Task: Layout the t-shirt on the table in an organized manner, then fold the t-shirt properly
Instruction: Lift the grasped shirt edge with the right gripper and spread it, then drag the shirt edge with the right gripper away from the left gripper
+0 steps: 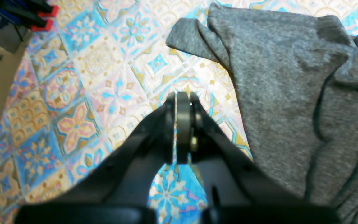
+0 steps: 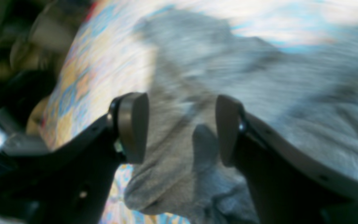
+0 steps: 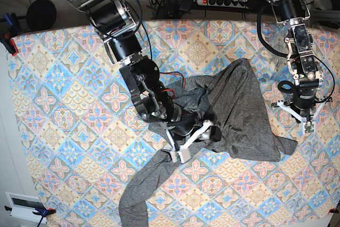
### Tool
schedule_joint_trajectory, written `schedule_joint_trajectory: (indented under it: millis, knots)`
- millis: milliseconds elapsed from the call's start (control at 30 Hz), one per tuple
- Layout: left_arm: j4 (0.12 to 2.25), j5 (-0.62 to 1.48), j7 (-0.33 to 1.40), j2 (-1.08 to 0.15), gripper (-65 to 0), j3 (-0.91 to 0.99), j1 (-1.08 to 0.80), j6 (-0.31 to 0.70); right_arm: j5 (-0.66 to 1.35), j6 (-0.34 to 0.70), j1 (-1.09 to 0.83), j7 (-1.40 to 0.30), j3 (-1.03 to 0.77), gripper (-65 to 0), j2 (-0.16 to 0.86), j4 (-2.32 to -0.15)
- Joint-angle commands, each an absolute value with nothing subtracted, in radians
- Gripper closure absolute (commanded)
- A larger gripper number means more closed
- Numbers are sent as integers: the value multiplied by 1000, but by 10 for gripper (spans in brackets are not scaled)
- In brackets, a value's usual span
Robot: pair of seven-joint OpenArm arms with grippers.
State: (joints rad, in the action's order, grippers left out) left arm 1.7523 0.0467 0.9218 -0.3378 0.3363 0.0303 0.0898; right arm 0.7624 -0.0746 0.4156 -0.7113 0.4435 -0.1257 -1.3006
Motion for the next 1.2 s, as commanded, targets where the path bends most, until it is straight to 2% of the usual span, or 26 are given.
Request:
schedule_joint_trajectory:
  millis: [0,100,200,267,500,800,1167]
  knots:
    - [1761,42,901,-354,-7,340,44,85,811,-51,456,-680,409,-332,-153,-1307]
    - [1758,42,901,-354,-7,340,44,85,842,-64,458,-677,302,-332,-153,-1290]
    - [1744,38,901,-354,-6,343,44,85,839,-163,458,-676,255,-319,-153,-1308]
    - [1738,36,900,-354,-6,344,44,85,839,-197,455,-674,248,-290,-147,-1320]
    - [1738,36,900,-354,-5,344,44,85,839,-199,360,-674,139,-155,-114,-1334]
    - [1738,36,900,-354,-7,341,44,85,839,-196,248,-677,101,-151,-45,-1360]
    - [1736,35,906,-354,-7,338,44,85,843,-168,248,-677,99,-156,87,-1469]
